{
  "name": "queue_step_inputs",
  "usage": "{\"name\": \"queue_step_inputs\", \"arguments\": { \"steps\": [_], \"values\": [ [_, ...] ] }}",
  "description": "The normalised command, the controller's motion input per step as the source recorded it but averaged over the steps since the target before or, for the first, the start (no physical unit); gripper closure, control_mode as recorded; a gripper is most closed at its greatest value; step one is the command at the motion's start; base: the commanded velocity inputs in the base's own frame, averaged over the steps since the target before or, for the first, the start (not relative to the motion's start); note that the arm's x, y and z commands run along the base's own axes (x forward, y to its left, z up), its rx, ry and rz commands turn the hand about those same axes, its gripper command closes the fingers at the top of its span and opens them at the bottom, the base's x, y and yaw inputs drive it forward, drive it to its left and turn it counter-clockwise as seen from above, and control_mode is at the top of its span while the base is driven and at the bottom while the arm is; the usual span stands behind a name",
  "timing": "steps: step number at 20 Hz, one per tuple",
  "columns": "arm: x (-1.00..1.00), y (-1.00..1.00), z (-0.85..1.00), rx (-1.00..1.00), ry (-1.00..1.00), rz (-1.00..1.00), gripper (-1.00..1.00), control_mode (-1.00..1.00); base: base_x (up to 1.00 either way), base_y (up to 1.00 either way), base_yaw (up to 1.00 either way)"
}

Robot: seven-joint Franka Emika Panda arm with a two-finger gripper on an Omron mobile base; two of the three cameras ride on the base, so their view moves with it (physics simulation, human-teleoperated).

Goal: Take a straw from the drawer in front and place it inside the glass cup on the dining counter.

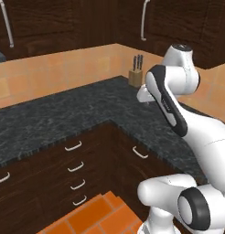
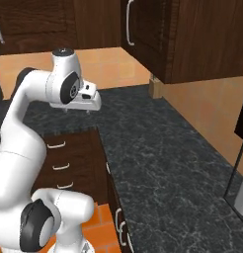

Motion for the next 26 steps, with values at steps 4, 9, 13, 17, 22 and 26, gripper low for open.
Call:
{"name": "queue_step_inputs", "arguments": {
  "steps": [4,9,13,17,22,26],
  "values": [
    [-0.31,0.54,-0.13,-0.14,0.00,0.04,-1.00,-1.00,0.00,0.00,0.00],
    [-0.03,0.96,-0.72,-0.48,0.00,0.00,-1.00,-1.00,0.00,0.00,0.00],
    [0.16,0.51,-0.87,-0.51,0.00,0.00,-1.00,-1.00,0.00,0.00,0.00],
    [0.07,0.10,-0.84,-0.47,-0.02,0.00,-1.00,-1.00,0.00,0.00,0.00],
    [0.09,0.00,-0.82,-0.33,0.00,0.00,-1.00,-1.00,0.00,0.00,0.00],
    [0.03,0.00,-0.85,-0.30,0.00,0.00,-1.00,-1.00,0.00,0.00,0.00]
  ]
}}
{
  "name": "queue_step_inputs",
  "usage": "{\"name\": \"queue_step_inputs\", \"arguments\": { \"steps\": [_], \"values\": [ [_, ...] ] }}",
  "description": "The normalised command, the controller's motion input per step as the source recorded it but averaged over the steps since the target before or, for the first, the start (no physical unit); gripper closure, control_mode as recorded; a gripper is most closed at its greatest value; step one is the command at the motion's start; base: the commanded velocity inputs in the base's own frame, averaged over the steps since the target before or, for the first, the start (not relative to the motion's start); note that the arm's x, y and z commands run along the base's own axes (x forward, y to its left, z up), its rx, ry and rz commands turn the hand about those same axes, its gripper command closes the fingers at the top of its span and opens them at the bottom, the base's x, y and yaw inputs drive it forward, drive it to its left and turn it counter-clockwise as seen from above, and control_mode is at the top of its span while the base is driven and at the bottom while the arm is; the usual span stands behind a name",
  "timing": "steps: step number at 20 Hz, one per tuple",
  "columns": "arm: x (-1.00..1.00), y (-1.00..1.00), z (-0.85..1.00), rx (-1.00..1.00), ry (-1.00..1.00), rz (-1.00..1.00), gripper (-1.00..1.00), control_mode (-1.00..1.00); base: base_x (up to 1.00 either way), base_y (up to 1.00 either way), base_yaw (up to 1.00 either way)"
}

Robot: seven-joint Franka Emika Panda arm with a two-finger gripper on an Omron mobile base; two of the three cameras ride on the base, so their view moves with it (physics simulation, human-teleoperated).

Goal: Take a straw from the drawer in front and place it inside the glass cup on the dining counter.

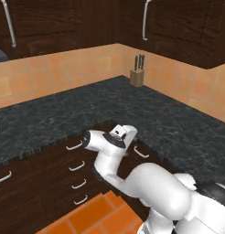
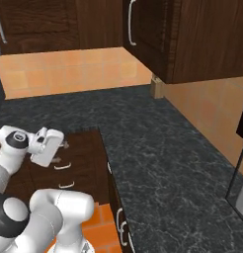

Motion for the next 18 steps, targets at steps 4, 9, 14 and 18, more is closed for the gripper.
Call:
{"name": "queue_step_inputs", "arguments": {
  "steps": [4,9,14,18],
  "values": [
    [0.03,-0.07,-0.79,-0.27,0.00,0.00,-1.00,-1.00,0.00,0.00,0.00],
    [0.12,-0.29,-0.66,-0.24,0.00,0.00,-1.00,-1.00,0.00,0.00,0.00],
    [0.31,-0.28,-0.58,-0.18,0.00,0.00,-1.00,-1.00,0.00,0.00,0.00],
    [0.41,-0.12,-0.50,-0.09,-0.01,0.00,-1.00,-1.00,0.00,0.00,0.00]
  ]
}}
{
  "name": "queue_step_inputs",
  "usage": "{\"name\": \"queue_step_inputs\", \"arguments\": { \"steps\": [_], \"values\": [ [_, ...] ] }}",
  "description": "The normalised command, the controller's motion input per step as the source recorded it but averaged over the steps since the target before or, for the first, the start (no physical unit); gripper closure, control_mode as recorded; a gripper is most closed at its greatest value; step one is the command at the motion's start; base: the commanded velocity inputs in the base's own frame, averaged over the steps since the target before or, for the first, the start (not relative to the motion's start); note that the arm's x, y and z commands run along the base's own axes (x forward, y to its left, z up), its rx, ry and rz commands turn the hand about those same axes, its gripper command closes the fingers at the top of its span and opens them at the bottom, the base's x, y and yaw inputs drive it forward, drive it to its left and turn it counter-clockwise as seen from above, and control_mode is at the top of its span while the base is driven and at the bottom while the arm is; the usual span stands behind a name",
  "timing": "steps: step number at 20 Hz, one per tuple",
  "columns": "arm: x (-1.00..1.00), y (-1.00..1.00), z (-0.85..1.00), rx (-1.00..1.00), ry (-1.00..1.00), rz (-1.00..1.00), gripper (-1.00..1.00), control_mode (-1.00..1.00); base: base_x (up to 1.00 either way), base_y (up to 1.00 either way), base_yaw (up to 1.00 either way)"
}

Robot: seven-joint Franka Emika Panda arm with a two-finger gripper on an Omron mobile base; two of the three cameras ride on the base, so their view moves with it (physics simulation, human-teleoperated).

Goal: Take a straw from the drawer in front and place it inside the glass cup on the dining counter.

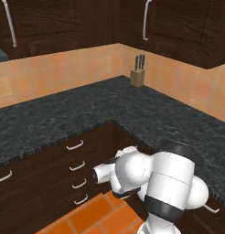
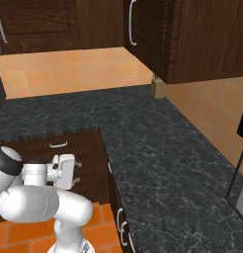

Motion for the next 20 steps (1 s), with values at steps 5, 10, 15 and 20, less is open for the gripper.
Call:
{"name": "queue_step_inputs", "arguments": {
  "steps": [5,10,15,20],
  "values": [
    [0.42,-0.25,-0.43,-0.06,-0.01,-0.01,-1.00,-1.00,0.00,0.00,0.00],
    [0.35,-0.35,-0.34,-0.05,-0.02,-0.04,-1.00,-1.00,0.00,0.00,0.00],
    [0.41,-0.32,-0.37,-0.06,-0.03,-0.05,-1.00,-1.00,0.00,0.00,0.00],
    [0.38,-0.05,-0.30,-0.03,-0.07,-0.01,-1.00,-1.00,0.00,0.00,0.00]
  ]
}}
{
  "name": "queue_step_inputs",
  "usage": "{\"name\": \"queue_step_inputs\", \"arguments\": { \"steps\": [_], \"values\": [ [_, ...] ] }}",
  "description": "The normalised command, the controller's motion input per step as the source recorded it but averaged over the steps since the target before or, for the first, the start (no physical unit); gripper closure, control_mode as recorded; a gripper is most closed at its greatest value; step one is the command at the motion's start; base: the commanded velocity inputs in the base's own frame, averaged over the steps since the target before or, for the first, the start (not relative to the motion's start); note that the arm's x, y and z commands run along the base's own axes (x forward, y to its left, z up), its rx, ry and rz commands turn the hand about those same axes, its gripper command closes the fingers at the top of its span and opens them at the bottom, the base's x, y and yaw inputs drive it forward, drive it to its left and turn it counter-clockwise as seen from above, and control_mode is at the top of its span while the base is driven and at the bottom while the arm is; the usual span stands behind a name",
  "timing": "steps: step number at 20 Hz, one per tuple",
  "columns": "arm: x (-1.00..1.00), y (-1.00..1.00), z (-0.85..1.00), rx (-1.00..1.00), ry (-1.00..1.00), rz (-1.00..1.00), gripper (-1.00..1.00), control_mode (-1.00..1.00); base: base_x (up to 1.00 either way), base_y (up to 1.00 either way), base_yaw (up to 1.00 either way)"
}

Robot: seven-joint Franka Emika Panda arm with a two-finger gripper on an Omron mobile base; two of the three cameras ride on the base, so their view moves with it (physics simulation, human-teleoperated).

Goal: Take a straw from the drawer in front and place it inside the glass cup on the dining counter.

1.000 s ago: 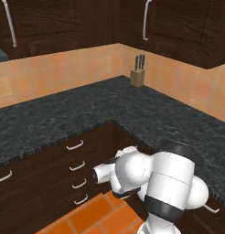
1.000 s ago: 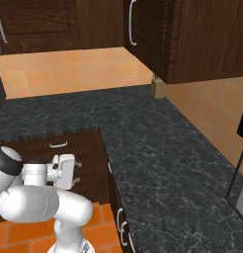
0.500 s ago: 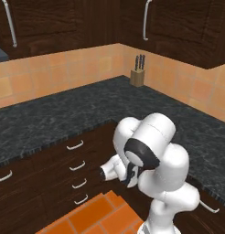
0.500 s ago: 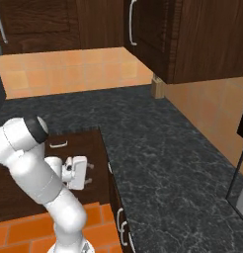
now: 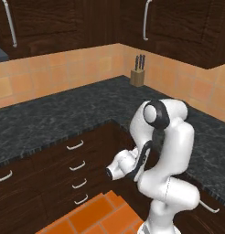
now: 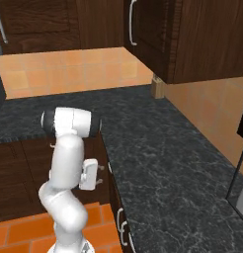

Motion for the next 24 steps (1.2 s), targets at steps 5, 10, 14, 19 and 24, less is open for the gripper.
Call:
{"name": "queue_step_inputs", "arguments": {
  "steps": [5,10,14,19,24],
  "values": [
    [0.37,0.00,-0.31,-0.02,-0.09,0.00,-1.00,-1.00,0.00,0.00,0.00],
    [0.56,-0.01,-0.04,-0.01,-0.08,-0.02,-1.00,-1.00,0.00,0.00,0.00],
    [0.51,-0.08,0.00,0.00,-0.08,-0.02,-1.00,-1.00,0.00,0.00,0.00],
    [0.45,-0.23,0.00,0.00,-0.01,-0.02,-1.00,-1.00,0.00,0.00,0.00],
    [0.40,-0.22,-0.06,0.00,0.00,0.00,-1.00,-1.00,0.00,0.00,0.00]
  ]
}}
